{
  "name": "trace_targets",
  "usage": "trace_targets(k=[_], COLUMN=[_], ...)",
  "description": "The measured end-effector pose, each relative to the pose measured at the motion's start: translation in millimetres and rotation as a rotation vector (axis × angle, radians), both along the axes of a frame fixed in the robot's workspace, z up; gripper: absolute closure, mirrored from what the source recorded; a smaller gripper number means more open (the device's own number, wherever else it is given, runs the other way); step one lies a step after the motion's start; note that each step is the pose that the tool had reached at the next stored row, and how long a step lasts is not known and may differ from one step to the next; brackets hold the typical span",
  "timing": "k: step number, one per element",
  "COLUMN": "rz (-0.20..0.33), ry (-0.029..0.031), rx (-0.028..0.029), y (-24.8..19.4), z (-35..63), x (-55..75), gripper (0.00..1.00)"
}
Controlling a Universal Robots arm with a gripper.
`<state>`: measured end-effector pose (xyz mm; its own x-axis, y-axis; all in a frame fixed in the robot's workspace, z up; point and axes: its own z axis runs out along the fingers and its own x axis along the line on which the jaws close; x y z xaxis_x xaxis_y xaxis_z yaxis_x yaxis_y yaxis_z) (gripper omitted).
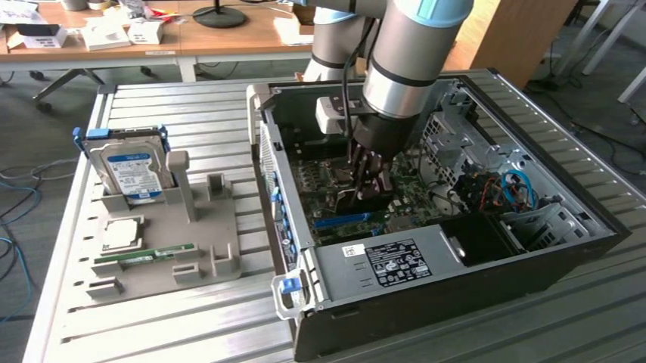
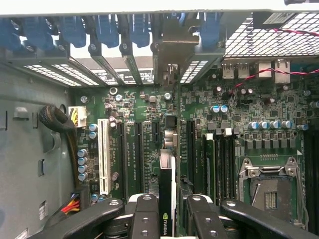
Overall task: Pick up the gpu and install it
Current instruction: 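Insert the gpu into the slot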
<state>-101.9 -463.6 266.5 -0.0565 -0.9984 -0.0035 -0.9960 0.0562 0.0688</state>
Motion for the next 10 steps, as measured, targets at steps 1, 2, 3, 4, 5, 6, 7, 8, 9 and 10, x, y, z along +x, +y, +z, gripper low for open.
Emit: trace_targets(k=[1,2,3,4,5,6,7,8,9,10], rz=[0.000,0.001,0.002,0.002,0.002,0.003,0.005,0.006,0.007,0.008], ry=[0.0000,-0.0001,0.0000,-0.0001,-0.0001,0.0000,-0.0001,-0.0001,0.0000,0.0000], rx=[0.0000,0.0001,0.0001,0.0002,0.0002,0.0001,0.0002,0.0001,0.0000,0.0000], y=[0.0,0.0,0.1,0.1,0.1,0.1,0.2,0.3,0.3,0.4], z=[-0.1,-0.2,-0.6,-0.8,-0.9,-1.0,-1.3,-1.5,-1.6,-1.7], x=[0.0,0.0,0.0,0.0,0.0,0.0,0.0,0.0,0.0,0.0], gripper=[0.74,0.74,0.74,0.74,0.74,0.74,0.74,0.74,0.74,0.74])
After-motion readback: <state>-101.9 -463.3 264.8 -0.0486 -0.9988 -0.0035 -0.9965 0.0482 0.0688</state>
